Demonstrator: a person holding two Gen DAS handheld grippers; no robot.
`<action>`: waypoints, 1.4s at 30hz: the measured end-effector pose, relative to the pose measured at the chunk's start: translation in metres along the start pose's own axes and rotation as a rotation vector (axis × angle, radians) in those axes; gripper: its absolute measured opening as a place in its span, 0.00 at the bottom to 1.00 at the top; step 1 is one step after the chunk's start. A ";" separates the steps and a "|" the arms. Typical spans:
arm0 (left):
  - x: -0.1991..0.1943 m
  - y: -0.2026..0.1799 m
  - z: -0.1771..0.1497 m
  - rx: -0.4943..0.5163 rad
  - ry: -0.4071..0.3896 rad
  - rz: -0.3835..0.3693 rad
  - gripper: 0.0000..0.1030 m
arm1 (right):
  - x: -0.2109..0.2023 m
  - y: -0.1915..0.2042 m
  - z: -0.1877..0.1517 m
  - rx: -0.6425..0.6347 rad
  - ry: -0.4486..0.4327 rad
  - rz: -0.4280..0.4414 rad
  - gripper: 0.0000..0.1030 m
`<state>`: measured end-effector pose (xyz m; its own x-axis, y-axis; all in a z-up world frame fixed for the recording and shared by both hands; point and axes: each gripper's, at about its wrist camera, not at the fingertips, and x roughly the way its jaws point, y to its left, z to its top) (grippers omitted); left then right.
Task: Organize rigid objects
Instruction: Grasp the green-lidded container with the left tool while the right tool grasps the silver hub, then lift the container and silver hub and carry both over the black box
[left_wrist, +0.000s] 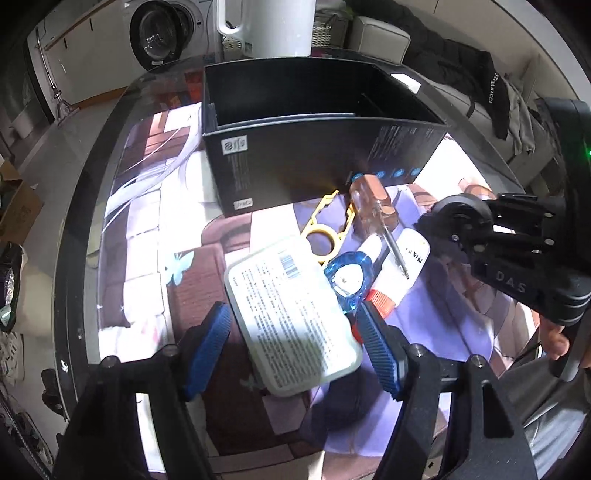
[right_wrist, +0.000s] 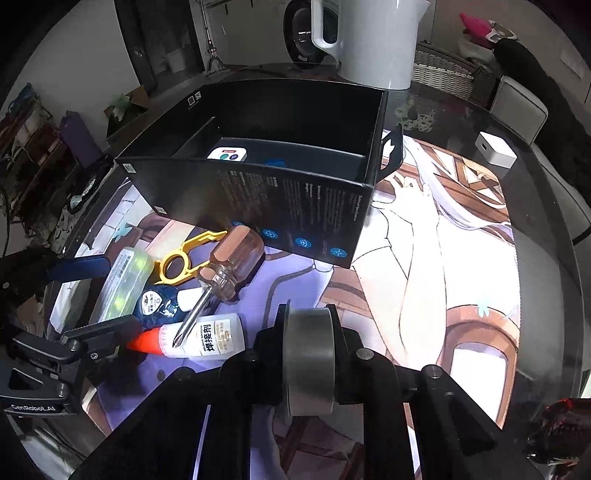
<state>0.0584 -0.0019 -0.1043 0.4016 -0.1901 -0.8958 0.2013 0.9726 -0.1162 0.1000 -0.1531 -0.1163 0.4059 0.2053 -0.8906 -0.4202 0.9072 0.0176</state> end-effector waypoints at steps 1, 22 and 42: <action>0.000 0.002 -0.001 -0.005 0.004 0.002 0.63 | -0.001 0.000 -0.002 -0.009 0.010 -0.001 0.17; 0.005 0.018 0.010 -0.059 0.009 0.004 0.54 | -0.024 -0.008 -0.020 -0.027 0.064 0.064 0.17; -0.007 0.012 0.006 -0.030 -0.026 -0.006 0.54 | -0.030 -0.010 -0.037 -0.059 0.129 0.098 0.33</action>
<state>0.0635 0.0099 -0.0962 0.4236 -0.1989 -0.8838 0.1772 0.9749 -0.1345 0.0623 -0.1818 -0.1065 0.2544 0.2392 -0.9370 -0.5014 0.8612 0.0837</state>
